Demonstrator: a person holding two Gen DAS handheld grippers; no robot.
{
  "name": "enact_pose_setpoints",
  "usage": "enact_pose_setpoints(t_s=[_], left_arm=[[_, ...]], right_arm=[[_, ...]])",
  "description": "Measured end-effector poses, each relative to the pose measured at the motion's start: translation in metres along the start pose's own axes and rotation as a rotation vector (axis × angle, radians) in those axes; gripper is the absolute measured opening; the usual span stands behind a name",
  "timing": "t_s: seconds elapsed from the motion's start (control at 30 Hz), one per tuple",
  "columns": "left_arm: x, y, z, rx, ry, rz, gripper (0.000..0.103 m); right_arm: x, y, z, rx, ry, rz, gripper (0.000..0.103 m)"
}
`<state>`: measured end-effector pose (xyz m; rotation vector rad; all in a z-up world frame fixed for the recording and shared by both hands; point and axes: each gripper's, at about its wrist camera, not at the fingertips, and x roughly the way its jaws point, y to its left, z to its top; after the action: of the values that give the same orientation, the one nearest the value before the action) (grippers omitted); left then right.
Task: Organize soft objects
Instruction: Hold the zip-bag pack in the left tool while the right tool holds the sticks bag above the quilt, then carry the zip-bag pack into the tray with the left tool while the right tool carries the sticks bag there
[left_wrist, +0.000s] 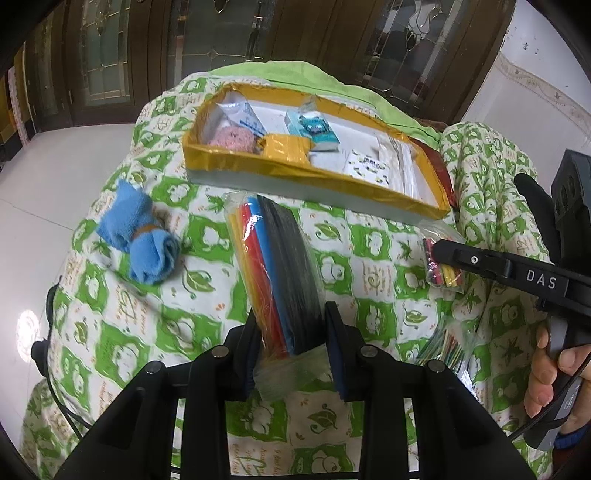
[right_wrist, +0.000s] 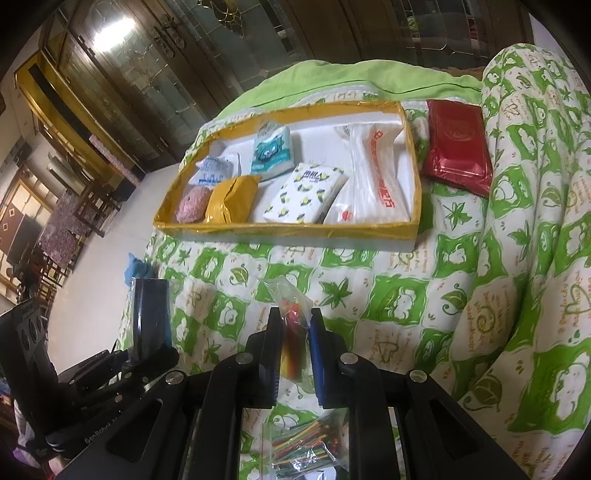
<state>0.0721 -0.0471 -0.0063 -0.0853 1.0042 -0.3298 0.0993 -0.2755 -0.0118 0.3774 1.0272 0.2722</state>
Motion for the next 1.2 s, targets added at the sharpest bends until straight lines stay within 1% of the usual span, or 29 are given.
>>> enact_pose_setpoints(t_s=[0.23,0.4,0.6,0.8,1.2], left_arm=[[-0.004,0.004,0.016,0.008,-0.003,0.005,0.030],[-0.006,0.004,0.032,0.017,-0.010,0.013,0.030],[-0.008,0.002,0.056,0.026,-0.019,0.018,0.030],[-0.003,-0.003,0.070,0.050,-0.018,0.030,0.030],[0.010,-0.004,0.099,0.086,-0.014,0.055,0.030]], right_arm=[[-0.004,0.002,0.006,0.004,0.000,0.014,0.015],[-0.006,0.011,0.019,-0.024,-0.008,0.020,0.015],[-0.009,0.019,0.040,-0.055,-0.021,0.012,0.015],[-0.008,0.022,0.061,-0.075,-0.036,-0.004,0.015],[0.010,0.024,0.106,-0.069,-0.060,-0.017,0.015]])
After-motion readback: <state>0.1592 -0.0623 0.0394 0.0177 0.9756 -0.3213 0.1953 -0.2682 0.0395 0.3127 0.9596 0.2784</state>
